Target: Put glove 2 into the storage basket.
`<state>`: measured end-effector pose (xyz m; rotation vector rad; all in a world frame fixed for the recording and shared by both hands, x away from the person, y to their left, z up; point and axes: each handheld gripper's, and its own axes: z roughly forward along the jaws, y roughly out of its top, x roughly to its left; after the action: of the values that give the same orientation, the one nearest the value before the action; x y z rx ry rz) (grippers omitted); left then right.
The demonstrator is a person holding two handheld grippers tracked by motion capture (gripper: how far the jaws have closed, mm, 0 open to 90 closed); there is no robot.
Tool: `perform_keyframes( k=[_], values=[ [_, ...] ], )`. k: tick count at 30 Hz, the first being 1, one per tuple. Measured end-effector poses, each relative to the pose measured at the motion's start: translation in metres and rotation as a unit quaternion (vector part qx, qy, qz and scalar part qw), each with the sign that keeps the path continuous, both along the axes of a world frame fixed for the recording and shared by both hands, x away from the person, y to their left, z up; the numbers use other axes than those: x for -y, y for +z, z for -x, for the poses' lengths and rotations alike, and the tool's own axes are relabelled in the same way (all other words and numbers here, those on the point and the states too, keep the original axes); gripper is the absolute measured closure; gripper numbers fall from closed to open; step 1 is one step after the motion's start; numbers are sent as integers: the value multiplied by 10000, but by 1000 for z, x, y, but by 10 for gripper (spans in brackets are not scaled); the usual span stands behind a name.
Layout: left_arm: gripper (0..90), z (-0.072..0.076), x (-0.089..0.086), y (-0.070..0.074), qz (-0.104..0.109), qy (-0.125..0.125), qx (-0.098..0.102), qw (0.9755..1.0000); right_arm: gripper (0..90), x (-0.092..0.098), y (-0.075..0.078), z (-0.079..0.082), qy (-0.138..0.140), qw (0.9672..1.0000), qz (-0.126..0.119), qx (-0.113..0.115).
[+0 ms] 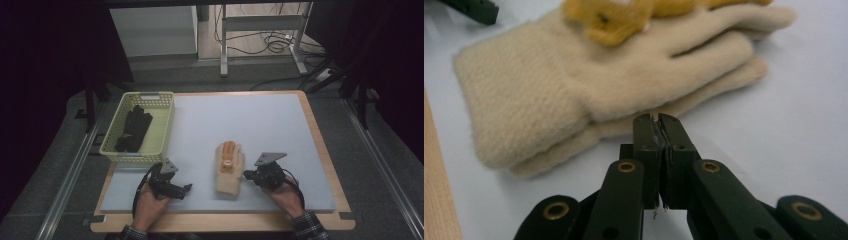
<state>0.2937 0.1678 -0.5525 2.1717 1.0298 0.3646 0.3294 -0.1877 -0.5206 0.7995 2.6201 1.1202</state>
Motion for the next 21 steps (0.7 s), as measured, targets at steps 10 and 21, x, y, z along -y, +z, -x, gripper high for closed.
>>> perform_keyframes(
  k=[10, 21],
  values=[
    [0, 0, 0, 0, -2, -2, 1, 10000, 852, -19, -9, 6, 216, 9997, 34, 60],
    [0, 0, 0, 0, -2, -1, 1, 10000, 836, -42, -12, 4, 257, 9996, -54, 110]
  ],
)
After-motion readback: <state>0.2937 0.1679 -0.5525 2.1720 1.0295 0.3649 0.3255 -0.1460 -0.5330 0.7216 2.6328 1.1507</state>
